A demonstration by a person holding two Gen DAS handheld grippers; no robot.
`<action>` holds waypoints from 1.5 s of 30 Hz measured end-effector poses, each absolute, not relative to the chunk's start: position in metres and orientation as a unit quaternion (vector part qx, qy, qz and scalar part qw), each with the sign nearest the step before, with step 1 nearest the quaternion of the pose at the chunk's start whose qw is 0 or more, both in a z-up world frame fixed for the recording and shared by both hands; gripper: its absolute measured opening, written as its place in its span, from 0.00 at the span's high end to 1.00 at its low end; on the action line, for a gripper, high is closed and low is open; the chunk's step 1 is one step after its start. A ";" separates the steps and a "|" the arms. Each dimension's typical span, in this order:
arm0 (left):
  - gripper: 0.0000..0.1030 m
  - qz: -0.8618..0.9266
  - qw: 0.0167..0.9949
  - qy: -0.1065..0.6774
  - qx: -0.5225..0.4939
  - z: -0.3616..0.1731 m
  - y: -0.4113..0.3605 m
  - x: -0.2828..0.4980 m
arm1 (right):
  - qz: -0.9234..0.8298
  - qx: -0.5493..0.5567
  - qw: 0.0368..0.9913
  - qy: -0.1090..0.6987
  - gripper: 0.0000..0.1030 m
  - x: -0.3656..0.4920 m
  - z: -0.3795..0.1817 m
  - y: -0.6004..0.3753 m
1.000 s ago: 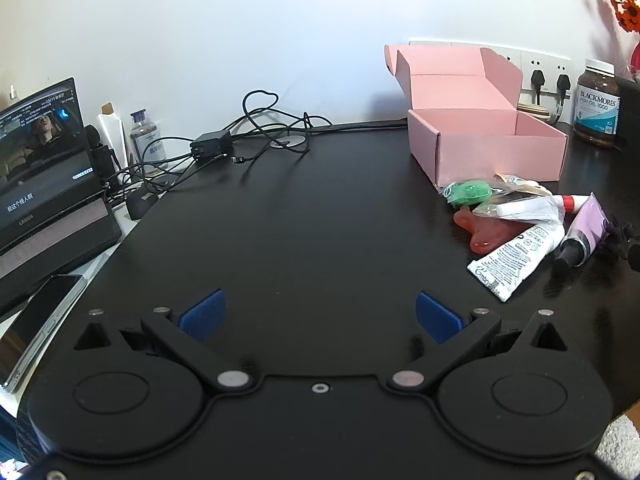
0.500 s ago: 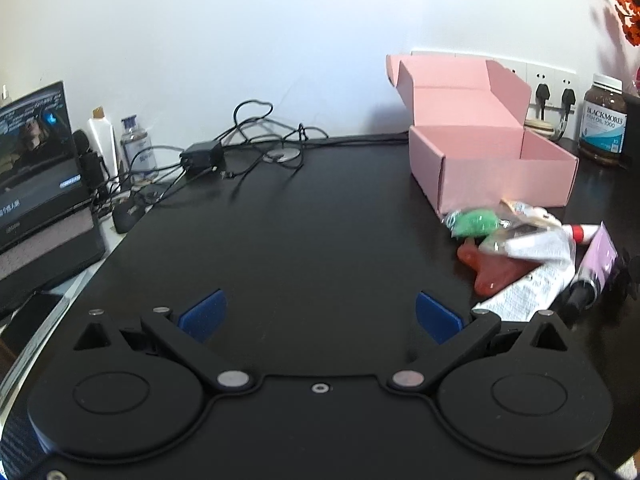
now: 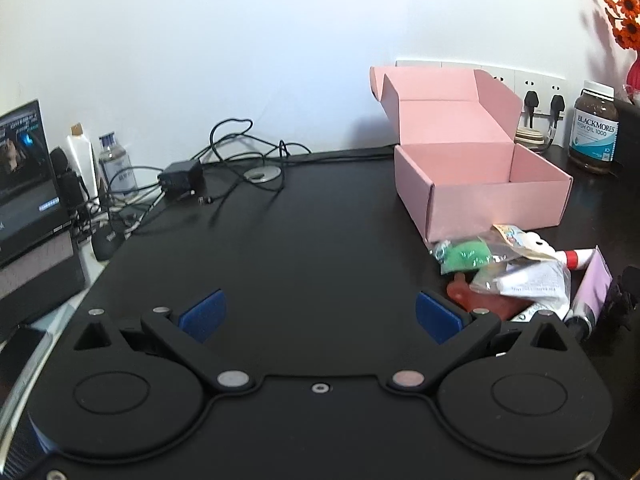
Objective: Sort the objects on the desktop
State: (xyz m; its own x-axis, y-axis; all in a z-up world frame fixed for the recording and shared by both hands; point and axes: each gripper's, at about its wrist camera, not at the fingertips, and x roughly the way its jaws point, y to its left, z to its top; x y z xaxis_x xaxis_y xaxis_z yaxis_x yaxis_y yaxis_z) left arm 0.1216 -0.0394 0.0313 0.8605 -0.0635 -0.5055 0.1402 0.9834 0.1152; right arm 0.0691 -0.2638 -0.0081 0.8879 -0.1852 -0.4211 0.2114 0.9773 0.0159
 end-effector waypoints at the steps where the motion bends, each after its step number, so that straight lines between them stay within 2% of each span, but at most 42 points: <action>1: 0.00 -0.053 0.963 0.255 0.077 0.034 -0.040 0.122 | -0.101 0.033 0.971 0.216 0.01 0.071 -0.008 -0.264; 10: 0.00 -0.048 0.972 0.210 0.097 0.050 -0.045 0.136 | -0.090 0.055 0.966 0.236 0.01 0.084 -0.006 -0.269; 22: 0.00 -0.074 0.970 0.212 0.093 0.054 -0.050 0.160 | -0.103 0.052 0.965 0.235 0.01 0.101 0.002 -0.269; 29: 0.00 -0.054 0.979 0.165 0.109 0.057 -0.064 0.174 | -0.116 0.054 0.964 0.233 0.01 0.110 0.003 -0.274; 45: 0.00 -0.055 0.983 0.162 0.072 0.042 -0.051 0.193 | -0.125 0.039 0.963 0.234 0.01 0.133 0.009 -0.272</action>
State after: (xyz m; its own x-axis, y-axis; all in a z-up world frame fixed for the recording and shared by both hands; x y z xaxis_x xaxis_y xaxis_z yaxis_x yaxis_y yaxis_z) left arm 0.1933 -0.0509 0.0423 0.9412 -0.0855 -0.3268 0.1325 0.9833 0.1244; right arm 0.1335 -0.2720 0.0094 0.8589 -0.2221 -0.4615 0.2591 0.9657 0.0175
